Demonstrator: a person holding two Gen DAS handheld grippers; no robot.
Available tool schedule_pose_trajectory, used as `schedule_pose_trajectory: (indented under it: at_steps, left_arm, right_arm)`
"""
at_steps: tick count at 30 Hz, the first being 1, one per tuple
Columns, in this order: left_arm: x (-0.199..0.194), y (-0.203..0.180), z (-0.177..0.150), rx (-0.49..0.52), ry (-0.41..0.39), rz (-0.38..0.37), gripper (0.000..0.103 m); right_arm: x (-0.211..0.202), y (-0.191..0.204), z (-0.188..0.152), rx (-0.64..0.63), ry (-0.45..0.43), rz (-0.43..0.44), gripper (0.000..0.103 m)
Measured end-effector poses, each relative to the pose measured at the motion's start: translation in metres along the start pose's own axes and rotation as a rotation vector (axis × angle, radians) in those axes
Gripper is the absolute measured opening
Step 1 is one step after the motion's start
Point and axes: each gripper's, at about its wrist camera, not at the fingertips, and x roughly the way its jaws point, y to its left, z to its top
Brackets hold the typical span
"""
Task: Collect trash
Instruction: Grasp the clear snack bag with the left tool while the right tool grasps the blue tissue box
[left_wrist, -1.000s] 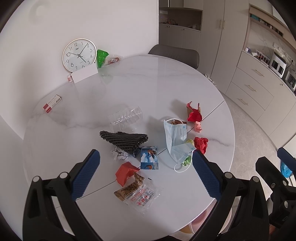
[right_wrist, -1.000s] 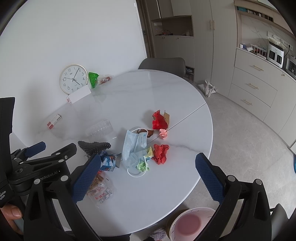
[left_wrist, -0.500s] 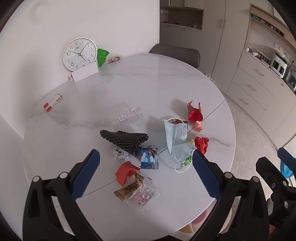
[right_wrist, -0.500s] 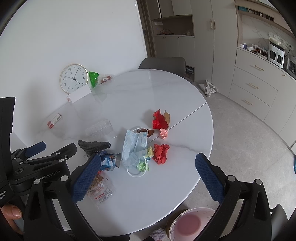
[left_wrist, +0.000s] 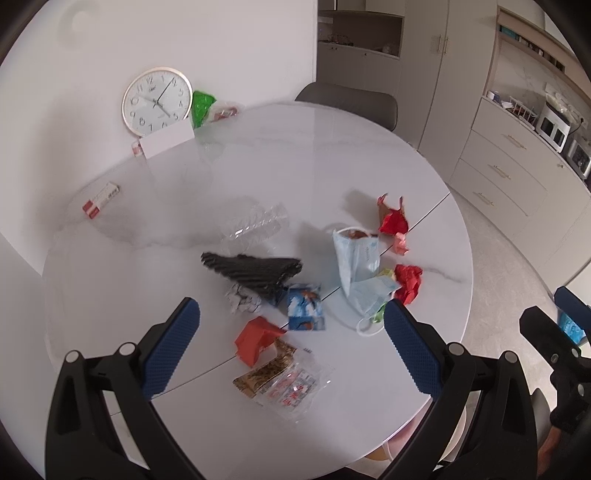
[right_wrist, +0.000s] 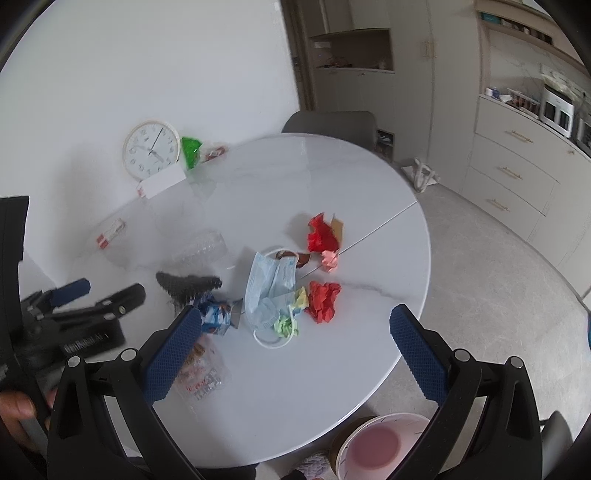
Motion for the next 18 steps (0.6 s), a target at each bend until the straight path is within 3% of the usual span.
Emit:
schedule_pose_trajectory:
  at_steps: [9, 14, 18]
  left_arm:
    - [0.029, 0.072, -0.038, -0.034, 0.105, 0.070, 0.095]
    - [0.057, 0.082, -0.051, 0.058, 0.160, -0.014, 0.095]
    - [0.086, 0.069, -0.063, 0.141, 0.210, -0.106, 0.095]
  right_arm:
    - [0.064, 0.028, -0.054, -0.099, 0.176, 0.143, 0.101]
    - [0.089, 0.049, -0.072, -0.117, 0.250, 0.175, 0.101]
    - [0.093, 0.052, -0.074, -0.119, 0.282, 0.138, 0.101]
